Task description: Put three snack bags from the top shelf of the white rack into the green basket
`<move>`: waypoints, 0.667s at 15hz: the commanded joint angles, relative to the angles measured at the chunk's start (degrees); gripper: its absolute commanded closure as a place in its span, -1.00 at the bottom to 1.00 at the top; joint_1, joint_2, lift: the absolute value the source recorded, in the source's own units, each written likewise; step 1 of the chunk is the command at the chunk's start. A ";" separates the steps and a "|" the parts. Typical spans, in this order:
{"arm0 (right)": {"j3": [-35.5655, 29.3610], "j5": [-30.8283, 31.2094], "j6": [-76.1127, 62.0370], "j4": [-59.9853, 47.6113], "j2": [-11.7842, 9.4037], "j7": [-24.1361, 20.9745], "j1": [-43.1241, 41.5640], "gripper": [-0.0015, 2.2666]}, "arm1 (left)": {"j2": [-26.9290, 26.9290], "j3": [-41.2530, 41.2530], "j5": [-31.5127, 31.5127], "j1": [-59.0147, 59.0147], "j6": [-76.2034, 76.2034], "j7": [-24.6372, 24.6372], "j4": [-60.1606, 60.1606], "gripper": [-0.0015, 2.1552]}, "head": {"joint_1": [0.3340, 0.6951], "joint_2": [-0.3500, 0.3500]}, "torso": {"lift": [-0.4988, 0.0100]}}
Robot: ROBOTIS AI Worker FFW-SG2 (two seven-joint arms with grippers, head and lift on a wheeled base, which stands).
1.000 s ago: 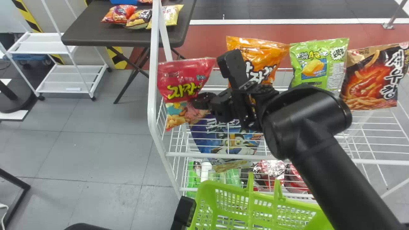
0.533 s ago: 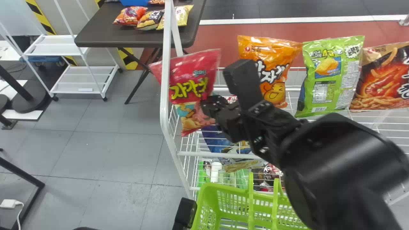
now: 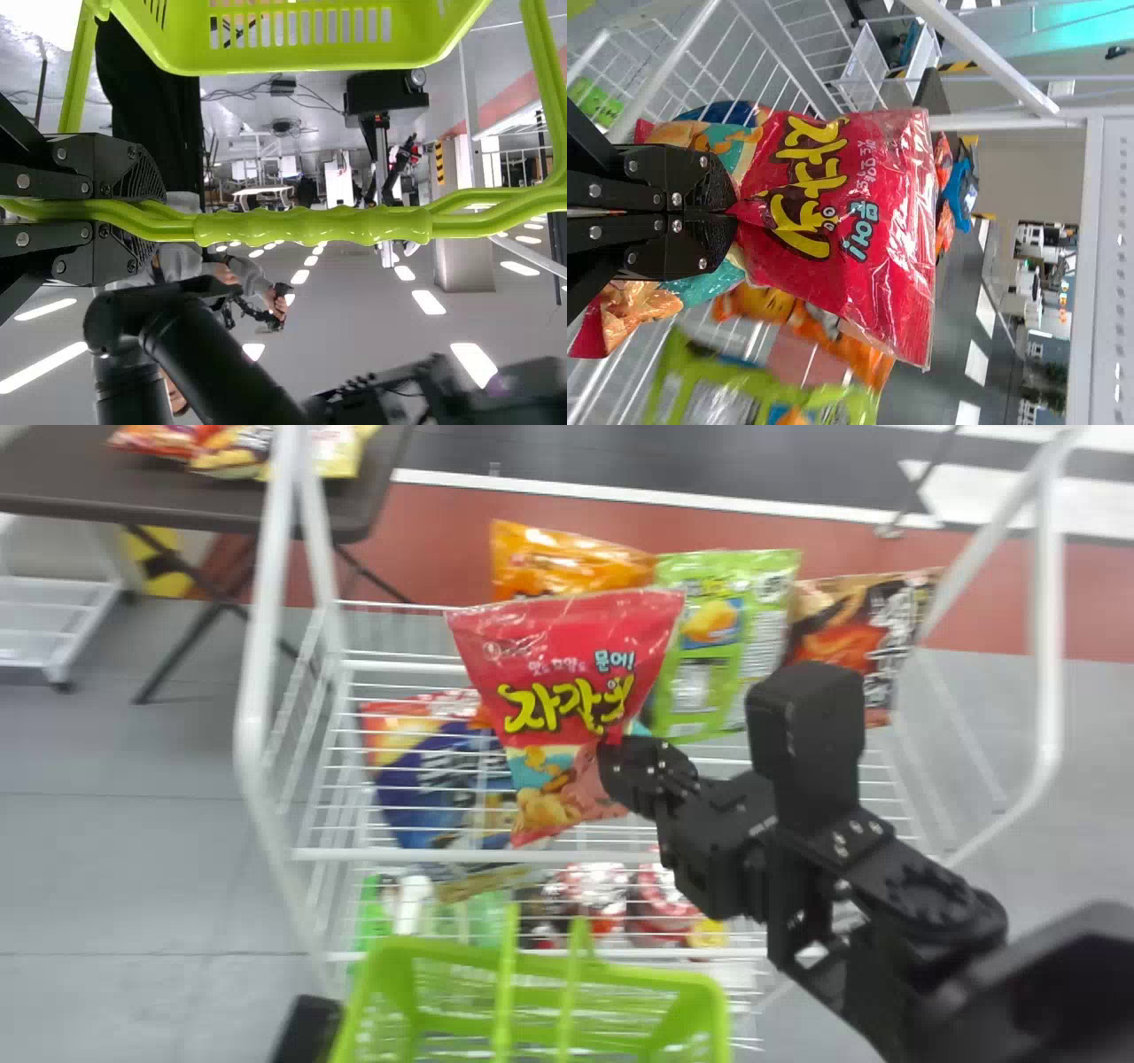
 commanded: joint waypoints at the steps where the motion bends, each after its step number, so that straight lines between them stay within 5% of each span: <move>1: -10.96 -4.28 0.32 -7.24 -0.78 2.46 10.85 0.73 | -0.20 0.74 -0.06 0.00 -0.53 0.12 -0.03 0.97 | 1.00 -0.95 | 0.96; 3: -20.36 -10.79 -1.08 -8.38 0.89 7.21 16.04 0.73 | -0.99 3.37 0.03 2.20 -1.24 1.27 -1.35 0.97 | 1.00 -1.00 | 0.96; 8: -37.67 -17.82 8.06 -10.14 13.73 23.56 19.55 0.73 | -1.78 3.02 -0.50 3.17 -3.17 5.92 -3.28 0.97 | 1.00 -1.00 | 0.96; 10: -39.26 -17.56 12.45 -8.82 14.61 25.49 19.91 0.73 | -1.78 1.88 -0.50 3.17 -3.17 6.36 -3.99 0.97 | 1.00 -1.00 | 0.96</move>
